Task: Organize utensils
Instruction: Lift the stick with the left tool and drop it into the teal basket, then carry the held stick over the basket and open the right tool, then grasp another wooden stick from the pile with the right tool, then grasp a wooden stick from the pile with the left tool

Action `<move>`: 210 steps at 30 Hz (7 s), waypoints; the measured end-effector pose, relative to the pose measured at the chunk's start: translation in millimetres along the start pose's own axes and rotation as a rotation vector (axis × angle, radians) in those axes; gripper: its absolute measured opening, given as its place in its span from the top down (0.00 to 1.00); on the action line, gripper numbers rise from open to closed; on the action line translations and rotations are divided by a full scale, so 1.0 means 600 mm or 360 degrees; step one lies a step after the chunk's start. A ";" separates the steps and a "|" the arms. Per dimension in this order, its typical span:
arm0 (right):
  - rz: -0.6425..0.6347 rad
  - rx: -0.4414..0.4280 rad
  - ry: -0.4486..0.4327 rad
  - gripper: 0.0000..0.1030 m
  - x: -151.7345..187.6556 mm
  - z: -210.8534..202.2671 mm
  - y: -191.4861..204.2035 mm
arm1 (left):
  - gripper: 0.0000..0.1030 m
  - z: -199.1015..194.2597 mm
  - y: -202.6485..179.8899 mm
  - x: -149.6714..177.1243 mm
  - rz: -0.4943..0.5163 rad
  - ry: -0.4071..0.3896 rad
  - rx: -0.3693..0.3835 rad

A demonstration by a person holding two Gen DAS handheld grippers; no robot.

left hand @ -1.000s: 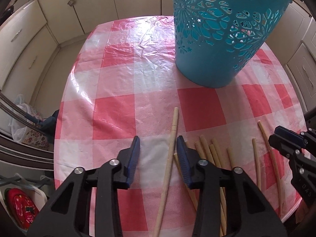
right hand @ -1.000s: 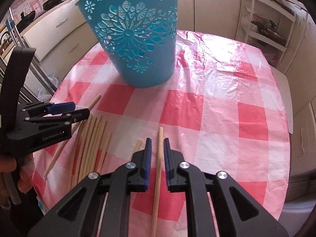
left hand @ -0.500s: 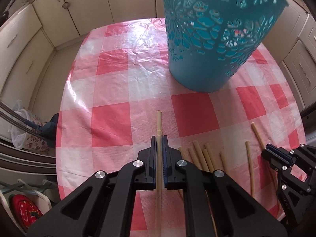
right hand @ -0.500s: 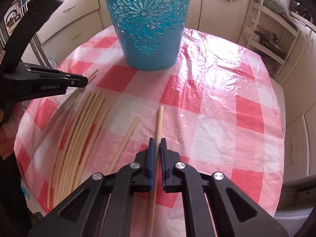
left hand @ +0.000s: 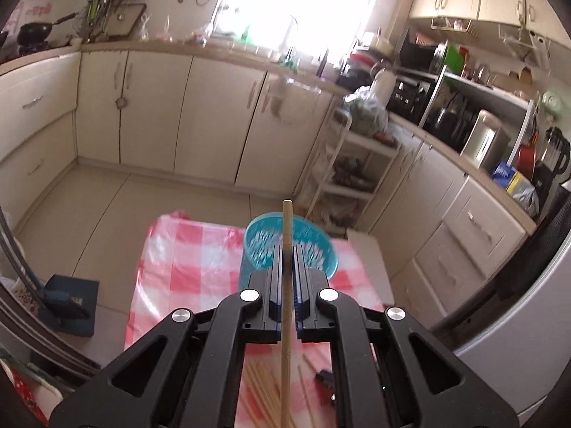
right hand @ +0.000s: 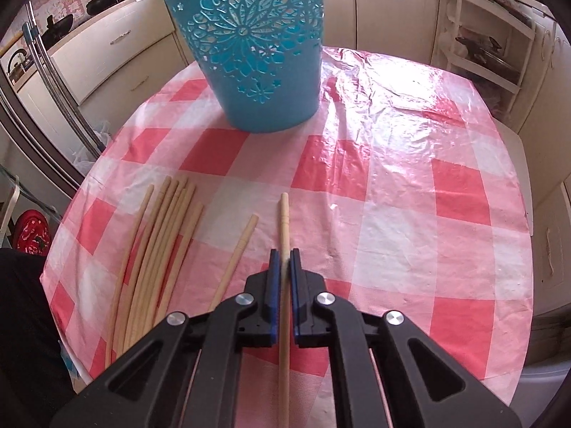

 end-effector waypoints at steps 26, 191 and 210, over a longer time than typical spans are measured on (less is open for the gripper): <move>0.0022 -0.0169 0.0001 0.94 0.001 -0.004 -0.015 | 0.93 0.284 0.003 -0.006 0.0096 -0.0118 -0.0421; 0.0207 0.0018 -0.0252 0.80 0.014 -0.009 -0.007 | 0.79 0.216 0.134 0.350 0.0549 0.0834 -0.0574; 0.0134 0.0100 -0.0234 0.92 0.005 0.002 -0.003 | 0.96 0.208 0.123 0.341 0.0501 0.0780 -0.0484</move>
Point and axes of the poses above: each gripper's, at about its wrist camera, not at the fingertips, and z roughly the way its jaws point, y to its left, x to its underside, the point moved 5 cm from there along z, roughly the way its jaws point, and after that the axes turned 6 degrees about -z, right-handed, at the moved point
